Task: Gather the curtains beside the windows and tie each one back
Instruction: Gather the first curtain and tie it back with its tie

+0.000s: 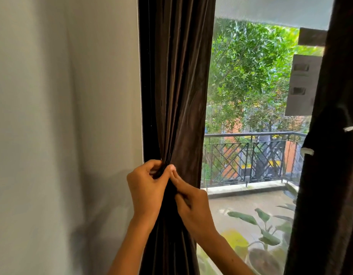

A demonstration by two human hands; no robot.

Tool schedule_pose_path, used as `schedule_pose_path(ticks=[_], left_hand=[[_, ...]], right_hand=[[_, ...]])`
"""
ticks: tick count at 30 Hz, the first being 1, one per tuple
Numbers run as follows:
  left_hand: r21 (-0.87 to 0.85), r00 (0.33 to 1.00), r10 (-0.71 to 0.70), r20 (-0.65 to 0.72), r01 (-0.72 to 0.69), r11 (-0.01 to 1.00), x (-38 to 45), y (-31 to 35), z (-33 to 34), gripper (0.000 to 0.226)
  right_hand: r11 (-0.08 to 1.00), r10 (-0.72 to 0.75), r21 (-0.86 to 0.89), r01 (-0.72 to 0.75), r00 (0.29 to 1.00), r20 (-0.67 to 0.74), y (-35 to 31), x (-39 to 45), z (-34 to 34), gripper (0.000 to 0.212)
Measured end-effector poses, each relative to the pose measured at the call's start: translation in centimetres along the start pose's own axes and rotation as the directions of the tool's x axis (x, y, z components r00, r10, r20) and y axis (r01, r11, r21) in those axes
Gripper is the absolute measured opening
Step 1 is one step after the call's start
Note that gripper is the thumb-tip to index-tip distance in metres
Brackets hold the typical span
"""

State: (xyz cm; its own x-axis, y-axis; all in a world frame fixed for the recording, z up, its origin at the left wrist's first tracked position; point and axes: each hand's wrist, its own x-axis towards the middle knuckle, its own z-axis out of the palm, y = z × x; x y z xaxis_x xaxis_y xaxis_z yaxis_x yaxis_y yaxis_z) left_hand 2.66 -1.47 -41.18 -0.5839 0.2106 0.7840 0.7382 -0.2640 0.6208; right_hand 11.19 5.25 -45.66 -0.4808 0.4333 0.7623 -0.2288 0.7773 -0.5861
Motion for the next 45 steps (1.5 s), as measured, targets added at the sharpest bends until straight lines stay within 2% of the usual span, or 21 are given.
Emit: schedule_pose_path(ticks=[2, 4, 6, 10, 11, 14, 15, 17, 19, 21, 25, 30, 33, 37, 41, 45], left_hand=[[0.036, 1.000, 0.014, 0.012, -0.015, 0.999, 0.3, -0.2, -0.1, 0.011], [0.027, 0.999, 0.021, 0.038, -0.022, 0.999, 0.6, -0.3, -0.3, 0.016], [-0.021, 0.998, -0.021, 0.065, 0.023, 1.000, 0.6, -0.4, -0.5, 0.017], [-0.095, 0.990, -0.098, 0.098, 0.108, 0.990, 0.9, -0.6, -0.7, 0.023], [-0.093, 0.990, -0.099, 0.100, 0.108, 0.990, 1.0, -0.7, -0.7, 0.021], [-0.030, 0.997, -0.055, 0.062, 0.057, 0.998, 1.0, -0.9, -0.4, 0.015], [-0.001, 0.999, -0.029, 0.038, 0.029, 1.000, 0.8, -0.9, -0.3, 0.014], [0.058, 1.000, 0.027, 0.007, -0.027, 0.998, 0.6, -1.0, 0.1, 0.011], [0.095, 0.997, 0.075, -0.003, -0.074, 0.993, 0.2, -1.1, 0.4, 0.010], [0.092, 0.995, 0.103, 0.000, -0.103, 0.990, -0.1, -0.9, 0.6, 0.008], [0.057, 0.993, 0.118, 0.026, -0.119, 0.991, -0.5, -0.7, 0.5, 0.006], [0.009, 0.998, 0.055, 0.042, -0.056, 0.998, -0.4, -0.7, -0.1, 0.011], [-0.010, 0.997, 0.003, 0.071, -0.003, 1.000, -0.1, -0.7, -0.3, 0.012], [-0.037, 0.988, -0.051, 0.148, 0.057, 0.998, 0.2, -0.6, -0.6, 0.009], [-0.200, 0.942, -0.251, 0.222, 0.296, 0.934, 0.4, 0.2, -0.8, 0.052], [-0.216, 0.926, -0.240, 0.292, 0.309, 0.926, 0.7, 0.5, -1.1, 0.048]], right_hand=[[0.998, 0.025, 0.051, -0.022, 0.998, -0.062, 0.2, 0.6, -0.4, 0.053], [0.996, 0.087, 0.045, -0.079, 0.969, -0.231, 0.3, 1.9, -1.0, 0.043], [0.986, 0.165, 0.058, -0.155, 0.934, -0.316, 0.1, 3.3, -1.9, 0.052], [0.907, 0.360, 0.277, -0.317, 0.925, -0.123, 0.4, 5.6, -2.6, 0.070], [0.901, 0.367, 0.291, -0.322, 0.924, -0.112, 0.5, 5.8, -2.6, 0.067], [0.977, 0.209, 0.106, -0.184, 0.922, -0.327, 0.6, 5.4, -2.3, 0.032], [0.988, 0.145, 0.006, -0.156, 0.902, -0.407, 0.7, 4.9, -2.2, 0.027], [0.972, 0.017, -0.197, -0.129, 0.873, -0.487, 0.7, 3.8, -1.7, 0.030], [0.943, -0.043, -0.314, -0.113, 0.891, -0.452, 0.5, 2.5, -0.9, 0.045], [0.931, -0.048, -0.353, -0.094, 0.926, -0.374, 0.1, 1.6, -0.2, 0.061], [0.924, -0.029, -0.370, -0.093, 0.950, -0.311, -0.5, 0.8, 0.5, 0.067], [0.937, -0.002, -0.340, -0.077, 0.974, -0.224, -0.5, 0.9, 0.4, 0.064], [0.965, 0.067, -0.242, -0.103, 0.986, -0.152, -1.0, 0.9, 0.1, 0.058], [0.986, 0.067, -0.139, -0.096, 0.977, -0.202, -1.4, 1.3, 0.1, 0.037], [0.979, 0.202, 0.051, -0.196, 0.959, -0.201, -1.3, 2.1, -0.5, 0.043], [0.981, 0.194, 0.056, -0.186, 0.965, -0.179, -1.2, 2.3, -1.1, 0.024]])
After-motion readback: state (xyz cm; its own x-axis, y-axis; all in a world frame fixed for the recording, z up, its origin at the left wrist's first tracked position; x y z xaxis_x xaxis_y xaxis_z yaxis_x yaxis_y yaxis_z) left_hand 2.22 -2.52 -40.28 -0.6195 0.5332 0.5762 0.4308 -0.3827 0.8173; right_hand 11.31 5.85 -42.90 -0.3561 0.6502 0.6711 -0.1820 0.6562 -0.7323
